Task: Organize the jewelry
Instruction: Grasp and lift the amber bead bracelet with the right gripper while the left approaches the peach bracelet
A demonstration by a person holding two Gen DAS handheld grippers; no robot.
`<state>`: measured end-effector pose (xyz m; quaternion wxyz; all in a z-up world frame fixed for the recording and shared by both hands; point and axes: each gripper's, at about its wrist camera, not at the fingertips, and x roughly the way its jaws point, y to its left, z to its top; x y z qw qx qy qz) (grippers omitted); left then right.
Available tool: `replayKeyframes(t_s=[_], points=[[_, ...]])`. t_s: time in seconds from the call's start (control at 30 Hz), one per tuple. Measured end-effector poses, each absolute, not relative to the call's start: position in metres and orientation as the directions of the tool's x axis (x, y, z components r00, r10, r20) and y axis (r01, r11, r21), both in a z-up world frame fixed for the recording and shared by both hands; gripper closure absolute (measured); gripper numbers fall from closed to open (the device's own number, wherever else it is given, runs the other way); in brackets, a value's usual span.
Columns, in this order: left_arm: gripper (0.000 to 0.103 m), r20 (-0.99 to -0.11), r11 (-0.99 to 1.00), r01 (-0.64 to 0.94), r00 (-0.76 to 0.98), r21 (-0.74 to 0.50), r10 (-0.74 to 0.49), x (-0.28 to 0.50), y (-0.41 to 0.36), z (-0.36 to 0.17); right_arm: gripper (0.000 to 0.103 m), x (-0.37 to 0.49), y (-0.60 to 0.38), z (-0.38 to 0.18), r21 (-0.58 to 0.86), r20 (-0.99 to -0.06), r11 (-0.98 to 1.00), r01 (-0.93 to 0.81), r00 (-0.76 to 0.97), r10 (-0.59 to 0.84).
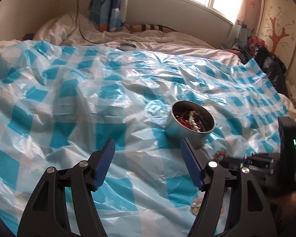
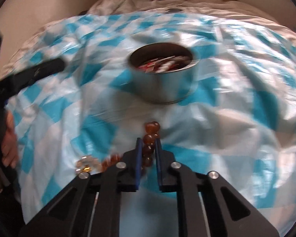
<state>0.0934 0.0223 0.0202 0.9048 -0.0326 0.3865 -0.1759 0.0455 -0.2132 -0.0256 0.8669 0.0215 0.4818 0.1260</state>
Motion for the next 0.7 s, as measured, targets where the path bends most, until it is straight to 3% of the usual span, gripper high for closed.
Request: replayKeyframes(t_s=[0.17, 0.37, 0.43, 0.47, 0.5, 0.7], points=[[0.037, -0.731, 0.822, 0.464, 0.424, -0.332, -0.534, 0.093, -0.001, 0.004, 0.091, 0.048, -0.244, -0.015, 0.228, -0.806, 0.966, -0.125, 0.533, 0.259], [0.037, -0.82, 0.755, 0.628, 0.322, -0.187, -0.472, 0.073, -0.035, -0.015, 0.09, 0.052, -0.248, -0.019, 0.262, -0.821, 0.958, -0.116, 0.495, 0.285], [0.037, -0.841, 0.75, 0.644, 0.317, -0.148, -0.439, 0.069, -0.04, -0.021, 0.072, 0.052, -0.248, -0.021, 0.273, -0.826, 0.955, -0.115, 0.481, 0.294], [0.037, -0.848, 0.744, 0.653, 0.309, -0.141, -0.431, 0.068, -0.042, -0.023, 0.051, 0.051, -0.247, -0.019, 0.26, -0.824, 0.959, -0.113, 0.492, 0.282], [0.037, -0.849, 0.737, 0.661, 0.302, -0.141, -0.433, 0.066, -0.044, -0.024, 0.048, 0.05, -0.246, -0.017, 0.251, -0.822, 0.96, -0.122, 0.498, 0.278], [0.037, -0.858, 0.701, 0.693, 0.248, -0.167, -0.449, 0.058, -0.049, -0.027, 0.048, 0.049, -0.235, -0.025, 0.187, -0.847, 0.97, -0.153, 0.475, 0.238]])
